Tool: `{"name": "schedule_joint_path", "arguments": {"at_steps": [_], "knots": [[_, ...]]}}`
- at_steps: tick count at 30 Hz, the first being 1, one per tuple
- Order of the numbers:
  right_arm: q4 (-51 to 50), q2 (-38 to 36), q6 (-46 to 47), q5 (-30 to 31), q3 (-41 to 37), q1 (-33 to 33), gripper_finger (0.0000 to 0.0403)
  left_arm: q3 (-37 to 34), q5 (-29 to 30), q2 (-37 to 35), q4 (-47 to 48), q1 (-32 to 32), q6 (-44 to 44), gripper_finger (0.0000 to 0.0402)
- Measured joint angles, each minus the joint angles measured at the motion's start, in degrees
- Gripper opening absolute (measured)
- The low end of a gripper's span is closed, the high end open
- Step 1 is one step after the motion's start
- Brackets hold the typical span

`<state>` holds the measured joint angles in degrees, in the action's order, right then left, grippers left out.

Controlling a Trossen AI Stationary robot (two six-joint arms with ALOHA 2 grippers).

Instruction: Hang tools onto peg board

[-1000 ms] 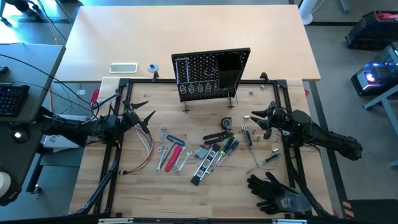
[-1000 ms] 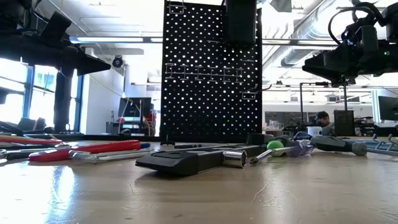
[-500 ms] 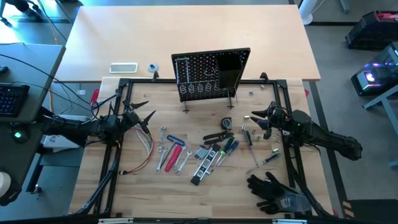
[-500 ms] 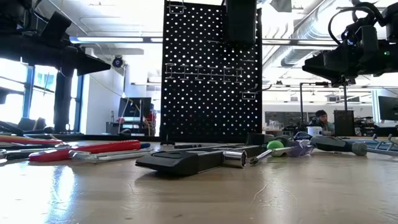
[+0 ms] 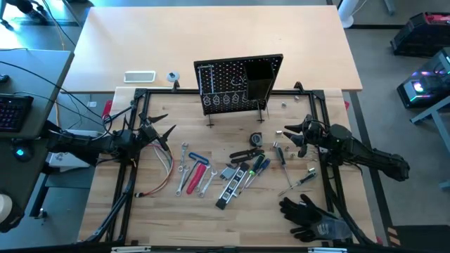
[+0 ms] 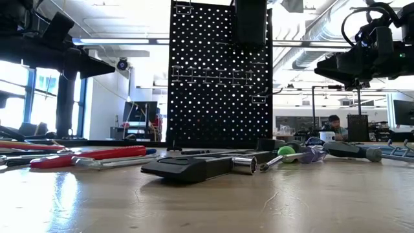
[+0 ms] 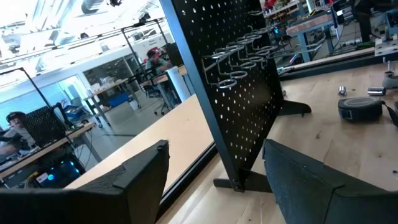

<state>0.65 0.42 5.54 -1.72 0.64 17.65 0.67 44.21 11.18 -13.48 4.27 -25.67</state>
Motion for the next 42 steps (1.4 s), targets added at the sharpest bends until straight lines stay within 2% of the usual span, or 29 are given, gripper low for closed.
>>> {"name": "schedule_joint_path", "arguments": {"at_steps": [30, 37, 42], "knots": [[0.02, 0.0, 0.0, 0.0, 0.0, -0.01, 0.0128, 0.02, -0.15, 0.02, -0.04, 0.0, 0.14, 0.025], [0.02, 0.0, 0.0, 0.0, -0.01, -0.02, 0.0128, 0.02, -1.57, 0.02, -3.79, -0.67, 8.69, 0.025], [0.02, -0.02, -0.02, 0.0, 0.0, -0.02, 0.0128, 0.02, -1.6, 0.04, -9.72, -1.94, 10.54, 0.025]]}}
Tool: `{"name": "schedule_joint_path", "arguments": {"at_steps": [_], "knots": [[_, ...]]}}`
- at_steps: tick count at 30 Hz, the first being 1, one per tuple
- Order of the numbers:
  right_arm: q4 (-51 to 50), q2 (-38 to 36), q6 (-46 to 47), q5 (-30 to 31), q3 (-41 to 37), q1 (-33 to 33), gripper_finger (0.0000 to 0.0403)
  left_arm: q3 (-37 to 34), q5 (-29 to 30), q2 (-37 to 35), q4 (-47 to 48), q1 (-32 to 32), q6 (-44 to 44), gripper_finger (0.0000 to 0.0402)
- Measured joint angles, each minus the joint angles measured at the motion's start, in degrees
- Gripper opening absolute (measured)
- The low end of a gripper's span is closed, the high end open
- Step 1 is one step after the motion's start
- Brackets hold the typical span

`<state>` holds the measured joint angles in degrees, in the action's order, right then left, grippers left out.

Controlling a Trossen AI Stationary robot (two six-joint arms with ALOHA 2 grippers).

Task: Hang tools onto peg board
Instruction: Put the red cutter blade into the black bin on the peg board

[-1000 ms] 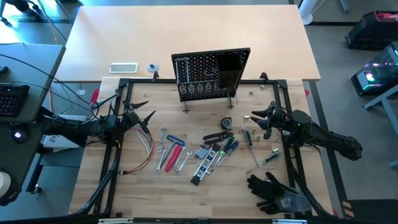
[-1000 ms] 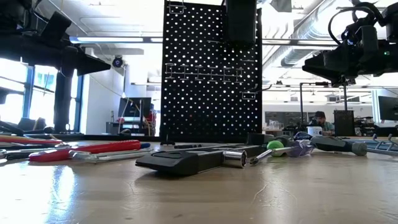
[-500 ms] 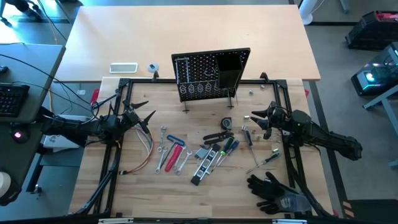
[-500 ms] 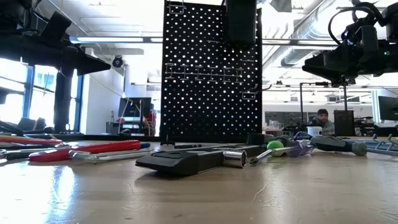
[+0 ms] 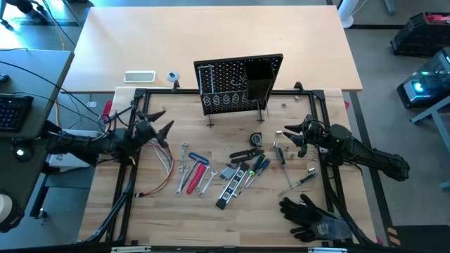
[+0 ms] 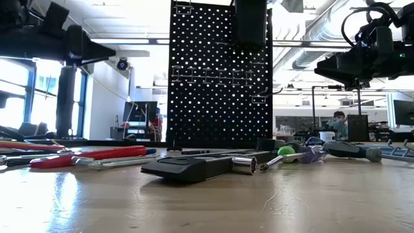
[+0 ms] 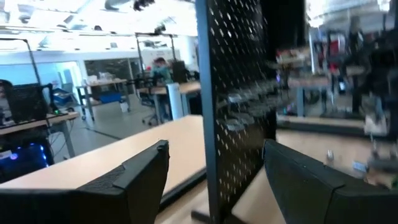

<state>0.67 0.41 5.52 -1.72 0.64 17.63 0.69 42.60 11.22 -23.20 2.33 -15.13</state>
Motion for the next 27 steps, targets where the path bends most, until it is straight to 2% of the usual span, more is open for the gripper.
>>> {"name": "schedule_joint_path", "arguments": {"at_steps": [5, 10, 15, 20, 24, 27], "knots": [[-0.01, 0.02, 0.01, 0.0, -0.01, 0.01, 0.0128, 0.0, -0.39, 0.0, -1.2, -0.11, 0.85, 0.025], [-0.01, 0.02, 0.02, 0.0, -0.01, 0.01, 0.0128, 0.0, -6.95, 0.02, -5.0, -0.11, 4.96, 0.025], [-0.01, 0.0, 0.02, 0.0, -0.02, 0.01, 0.0128, 0.0, -13.64, 0.59, -19.81, -0.13, 4.11, 0.025], [0.0, 0.0, 0.02, 0.0, -0.02, 0.0, 0.0128, 2.61, -21.39, 3.05, -31.79, -0.11, -3.1, 0.025], [-0.01, 0.0, 0.0, 0.0, -0.01, 0.02, 0.0128, 10.14, -25.92, 6.62, -29.06, -0.11, -9.83, 0.025], [-0.01, 0.0, 0.01, -0.01, -0.01, 0.01, 0.0128, 19.73, -25.17, 10.2, -15.59, -0.11, -13.68, 0.025]]}}
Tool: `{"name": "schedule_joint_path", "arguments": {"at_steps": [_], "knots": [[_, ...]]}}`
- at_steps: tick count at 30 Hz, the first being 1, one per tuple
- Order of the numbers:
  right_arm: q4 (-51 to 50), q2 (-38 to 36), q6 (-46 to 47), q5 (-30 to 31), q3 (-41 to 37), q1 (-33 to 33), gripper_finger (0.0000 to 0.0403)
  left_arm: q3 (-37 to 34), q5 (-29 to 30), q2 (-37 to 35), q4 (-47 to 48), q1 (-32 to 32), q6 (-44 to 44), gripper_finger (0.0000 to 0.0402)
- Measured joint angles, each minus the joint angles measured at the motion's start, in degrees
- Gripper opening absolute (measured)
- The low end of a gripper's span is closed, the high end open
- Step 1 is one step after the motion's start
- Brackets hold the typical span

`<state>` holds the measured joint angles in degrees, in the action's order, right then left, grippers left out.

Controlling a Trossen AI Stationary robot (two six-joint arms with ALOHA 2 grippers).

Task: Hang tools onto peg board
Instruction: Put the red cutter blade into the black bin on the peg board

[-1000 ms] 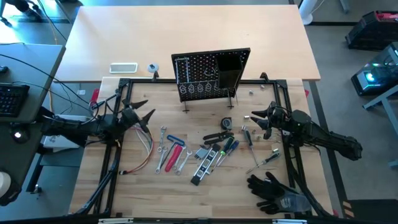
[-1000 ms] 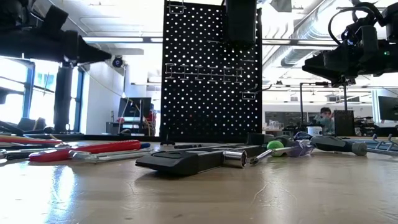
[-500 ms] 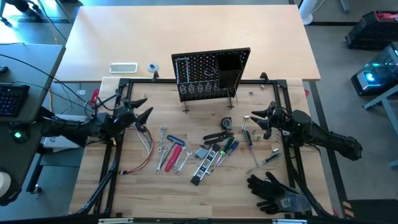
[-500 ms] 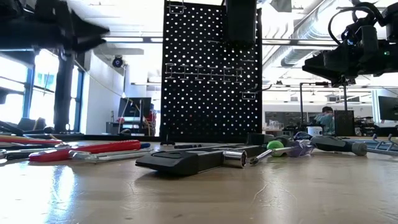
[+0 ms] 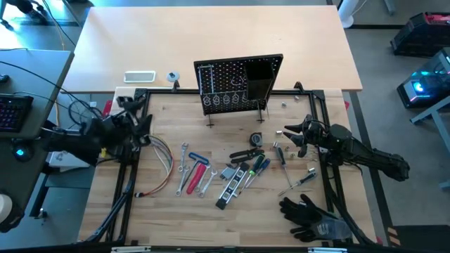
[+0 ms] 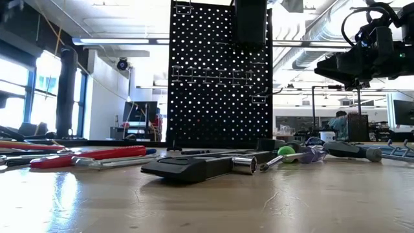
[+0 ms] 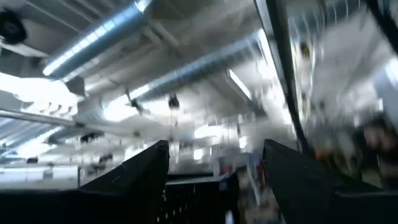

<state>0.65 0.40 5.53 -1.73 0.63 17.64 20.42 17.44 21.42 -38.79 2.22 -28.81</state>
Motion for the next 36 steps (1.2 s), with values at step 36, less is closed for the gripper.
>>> {"name": "schedule_joint_path", "arguments": {"at_steps": [36], "knots": [[0.01, -0.05, 0.0, 0.01, 0.0, 0.01, 0.0128, 3.46, -14.09, 46.02, -45.62, -2.82, 5.38, 0.025]]}}
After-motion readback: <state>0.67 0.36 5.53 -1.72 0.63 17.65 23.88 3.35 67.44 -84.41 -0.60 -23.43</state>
